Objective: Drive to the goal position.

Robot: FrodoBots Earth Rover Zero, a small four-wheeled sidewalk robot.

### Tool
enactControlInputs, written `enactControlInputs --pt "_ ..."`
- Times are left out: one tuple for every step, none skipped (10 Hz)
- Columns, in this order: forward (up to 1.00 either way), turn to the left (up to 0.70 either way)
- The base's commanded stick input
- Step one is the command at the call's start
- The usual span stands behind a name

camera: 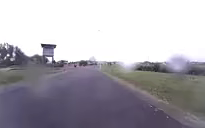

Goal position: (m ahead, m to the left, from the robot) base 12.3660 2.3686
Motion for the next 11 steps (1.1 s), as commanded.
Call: enactControlInputs --pt "0.41 0.0" --pt "0.18 0.0" --pt "0.0 0.0" --pt "0.0 0.0" --pt "0.0 0.0" --pt "0.0 0.0" --pt "0.0 0.0" --pt "0.0 0.0" --pt "0.0 0.0" --pt "0.0 0.0" --pt "0.0 0.0"
